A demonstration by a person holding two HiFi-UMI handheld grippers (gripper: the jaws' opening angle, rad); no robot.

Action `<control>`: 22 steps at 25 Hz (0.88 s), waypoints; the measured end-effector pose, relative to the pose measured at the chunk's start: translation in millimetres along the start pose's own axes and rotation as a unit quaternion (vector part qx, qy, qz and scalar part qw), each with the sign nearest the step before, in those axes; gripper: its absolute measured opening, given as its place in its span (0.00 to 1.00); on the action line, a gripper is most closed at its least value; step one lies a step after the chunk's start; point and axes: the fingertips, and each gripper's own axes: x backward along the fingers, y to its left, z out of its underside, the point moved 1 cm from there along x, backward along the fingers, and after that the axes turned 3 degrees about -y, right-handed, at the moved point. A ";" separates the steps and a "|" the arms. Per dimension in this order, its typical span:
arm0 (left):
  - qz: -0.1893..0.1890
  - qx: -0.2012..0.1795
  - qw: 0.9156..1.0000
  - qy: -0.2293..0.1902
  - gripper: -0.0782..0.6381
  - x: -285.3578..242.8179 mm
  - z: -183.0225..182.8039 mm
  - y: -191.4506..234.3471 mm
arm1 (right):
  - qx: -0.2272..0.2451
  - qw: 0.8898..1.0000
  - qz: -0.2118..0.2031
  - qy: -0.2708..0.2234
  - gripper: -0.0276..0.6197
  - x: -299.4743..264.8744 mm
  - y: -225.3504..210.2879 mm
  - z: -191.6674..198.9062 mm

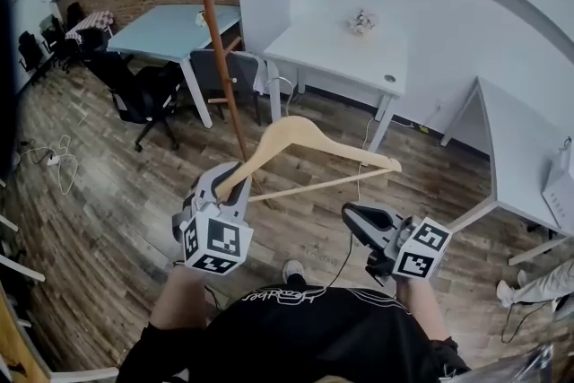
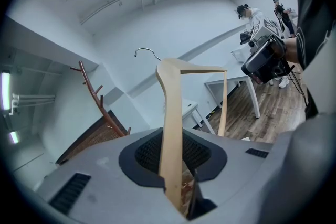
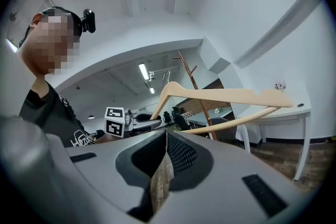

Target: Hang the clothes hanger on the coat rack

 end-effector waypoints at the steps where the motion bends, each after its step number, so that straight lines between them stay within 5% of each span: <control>1: -0.002 0.001 1.000 0.001 0.21 -14.0 1.6 7.7 | -0.001 1.000 -0.001 0.002 0.10 -8.5 -12.8 -4.8; 13: -0.055 -0.021 0.998 0.030 0.21 -146.8 32.9 130.1 | -0.008 0.998 -0.054 0.042 0.10 -149.0 -153.3 -45.4; 22: -0.095 -0.032 0.994 0.044 0.21 -175.3 22.1 200.4 | -0.013 0.992 -0.111 0.055 0.10 -204.5 -180.8 -58.2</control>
